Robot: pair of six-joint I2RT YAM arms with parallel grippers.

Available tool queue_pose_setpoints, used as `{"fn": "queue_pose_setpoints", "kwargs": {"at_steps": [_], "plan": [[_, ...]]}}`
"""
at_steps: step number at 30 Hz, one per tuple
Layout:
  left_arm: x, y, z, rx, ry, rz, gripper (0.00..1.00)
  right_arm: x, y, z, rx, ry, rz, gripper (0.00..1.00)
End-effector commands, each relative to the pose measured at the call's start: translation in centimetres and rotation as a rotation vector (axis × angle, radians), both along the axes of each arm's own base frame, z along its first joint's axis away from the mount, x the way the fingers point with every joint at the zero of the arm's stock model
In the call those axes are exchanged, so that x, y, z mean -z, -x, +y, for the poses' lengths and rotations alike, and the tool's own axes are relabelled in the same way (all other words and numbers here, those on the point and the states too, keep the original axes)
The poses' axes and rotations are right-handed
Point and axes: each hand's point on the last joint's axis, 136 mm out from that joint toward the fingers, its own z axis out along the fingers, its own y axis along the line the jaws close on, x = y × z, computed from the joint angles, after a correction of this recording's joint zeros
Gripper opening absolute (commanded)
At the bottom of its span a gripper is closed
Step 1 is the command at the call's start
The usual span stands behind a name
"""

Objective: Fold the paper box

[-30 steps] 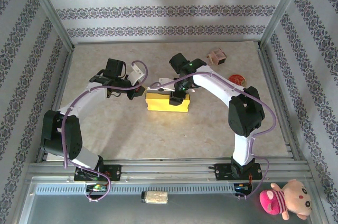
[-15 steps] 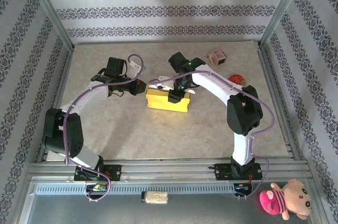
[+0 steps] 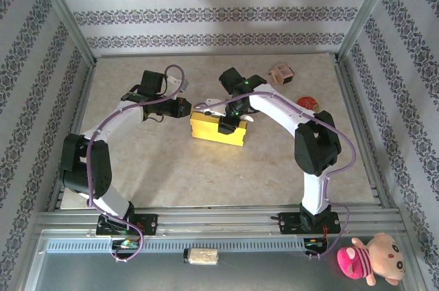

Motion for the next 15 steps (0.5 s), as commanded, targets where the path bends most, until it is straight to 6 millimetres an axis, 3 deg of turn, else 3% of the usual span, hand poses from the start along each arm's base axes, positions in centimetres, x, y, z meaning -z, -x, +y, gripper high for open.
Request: {"fn": "queue_pose_setpoints", "kwargs": {"at_steps": [1, 15], "plan": [[-2.1, 0.0, -2.3, 0.075, 0.082, -0.027, 0.0, 1.5, 2.2, 1.2, -0.071, -0.046, 0.09, 0.48], [-3.4, 1.2, -1.9, 0.176, 0.019, -0.178, 0.0, 1.4, 3.0, 1.0, -0.116, -0.069, 0.101, 0.55]]}}
